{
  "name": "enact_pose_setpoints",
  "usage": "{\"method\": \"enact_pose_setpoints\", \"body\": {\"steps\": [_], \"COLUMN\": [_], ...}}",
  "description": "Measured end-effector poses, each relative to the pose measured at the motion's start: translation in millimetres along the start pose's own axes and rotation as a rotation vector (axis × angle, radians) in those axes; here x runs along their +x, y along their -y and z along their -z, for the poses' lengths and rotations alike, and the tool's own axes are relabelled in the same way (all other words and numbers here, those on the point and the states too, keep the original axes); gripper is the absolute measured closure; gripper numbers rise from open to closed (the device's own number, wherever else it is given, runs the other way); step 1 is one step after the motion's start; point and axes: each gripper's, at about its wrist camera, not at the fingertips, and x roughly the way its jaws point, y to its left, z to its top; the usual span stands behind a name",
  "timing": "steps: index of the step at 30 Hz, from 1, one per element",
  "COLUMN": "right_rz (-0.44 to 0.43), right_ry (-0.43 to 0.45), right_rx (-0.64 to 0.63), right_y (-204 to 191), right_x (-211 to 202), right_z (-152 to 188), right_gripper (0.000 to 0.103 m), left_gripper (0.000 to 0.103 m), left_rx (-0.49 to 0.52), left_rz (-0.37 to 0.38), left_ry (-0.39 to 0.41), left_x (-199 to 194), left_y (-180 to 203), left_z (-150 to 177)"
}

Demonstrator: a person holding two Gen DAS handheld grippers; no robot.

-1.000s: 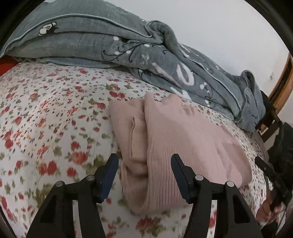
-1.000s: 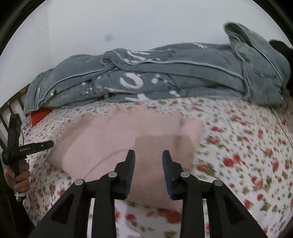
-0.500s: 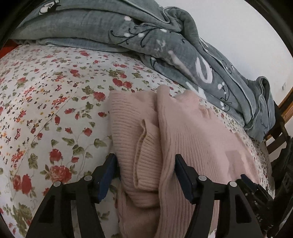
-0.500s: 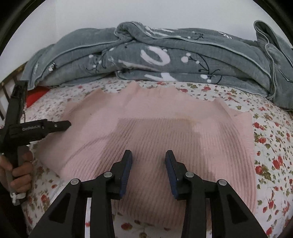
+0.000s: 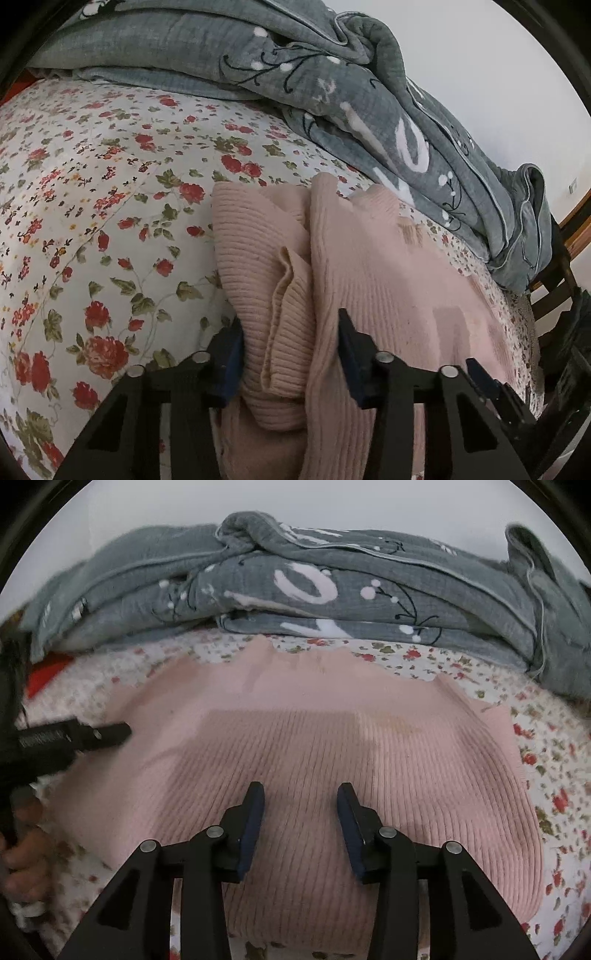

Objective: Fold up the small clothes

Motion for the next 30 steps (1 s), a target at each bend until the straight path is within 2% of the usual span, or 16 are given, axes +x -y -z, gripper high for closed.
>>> {"method": "enact_pose_setpoints", "body": {"steps": [4, 7, 11, 14, 17, 23, 25, 27, 30], "right_rz": [0.011, 0.003, -0.089, -0.149, -0.130, -0.057, -0.037, -0.014, 0.026], "right_ry": [-0.016, -0.025, -0.021, 0.022, 0.084, 0.127, 0.137, 0.142, 0.136], "right_rx": [0.008, -0.005, 0.006, 0.049, 0.074, 0.149, 0.188, 0.221, 0.259], "right_y": [0.4, -0.2, 12.1, 34.2, 66.0, 128.0, 152.4, 174.9, 204.3], "right_x": [-0.7, -7.6, -28.5, -55.0, -86.3, -123.6, -134.9, -145.7, -159.4], "right_z": [0.3, 1.4, 8.2, 15.4, 23.6, 38.2, 46.7, 58.0, 76.4], "right_gripper": [0.061, 0.061, 0.061, 0.061, 0.061, 0.061, 0.061, 0.061, 0.061], "left_gripper": [0.078, 0.080, 0.080, 0.081, 0.081, 0.081, 0.081, 0.081, 0.081], "left_rx": [-0.024, -0.024, -0.022, 0.001, 0.032, 0.121, 0.177, 0.212, 0.265], "left_rz": [0.014, 0.014, 0.012, 0.013, 0.016, -0.003, -0.012, -0.009, 0.013], "left_ry": [-0.008, -0.010, 0.002, 0.014, 0.021, 0.014, -0.004, -0.022, -0.076], "left_x": [-4.5, -11.8, -24.5, -37.2, -48.3, -54.3, -44.5, -34.6, -6.1], "left_y": [0.9, 6.1, 20.6, 43.3, 74.8, 160.5, 200.3, 224.7, 269.6], "left_z": [-0.8, -3.9, -11.7, -19.3, -26.1, -24.5, -14.0, -2.1, 28.7]}}
